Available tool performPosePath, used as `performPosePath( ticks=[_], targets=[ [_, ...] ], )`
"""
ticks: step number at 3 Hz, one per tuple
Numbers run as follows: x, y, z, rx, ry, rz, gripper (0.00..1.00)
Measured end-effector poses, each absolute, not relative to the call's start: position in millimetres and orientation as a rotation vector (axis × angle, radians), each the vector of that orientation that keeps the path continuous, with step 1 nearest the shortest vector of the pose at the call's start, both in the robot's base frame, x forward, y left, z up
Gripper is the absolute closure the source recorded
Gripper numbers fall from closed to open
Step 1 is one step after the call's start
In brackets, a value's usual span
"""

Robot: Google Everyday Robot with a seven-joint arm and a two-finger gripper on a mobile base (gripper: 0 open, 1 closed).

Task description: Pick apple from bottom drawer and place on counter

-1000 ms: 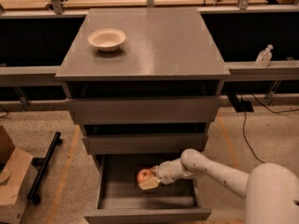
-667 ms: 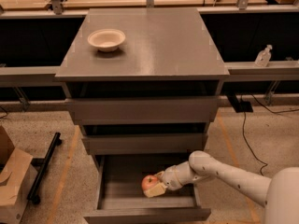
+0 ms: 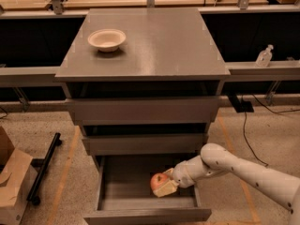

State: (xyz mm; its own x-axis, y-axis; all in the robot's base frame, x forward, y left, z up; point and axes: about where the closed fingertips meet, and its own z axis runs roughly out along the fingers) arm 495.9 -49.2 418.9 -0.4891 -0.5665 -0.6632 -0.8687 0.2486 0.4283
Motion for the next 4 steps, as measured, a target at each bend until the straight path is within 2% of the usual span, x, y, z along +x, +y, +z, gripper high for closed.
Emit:
performPosePath(
  ticks=[2,4],
  targets=[
    [499,-43,448,-1.378,2.144,1.103,1.00],
    [500,-50,553,-1.489,2.073,0.925,1.00]
  ],
)
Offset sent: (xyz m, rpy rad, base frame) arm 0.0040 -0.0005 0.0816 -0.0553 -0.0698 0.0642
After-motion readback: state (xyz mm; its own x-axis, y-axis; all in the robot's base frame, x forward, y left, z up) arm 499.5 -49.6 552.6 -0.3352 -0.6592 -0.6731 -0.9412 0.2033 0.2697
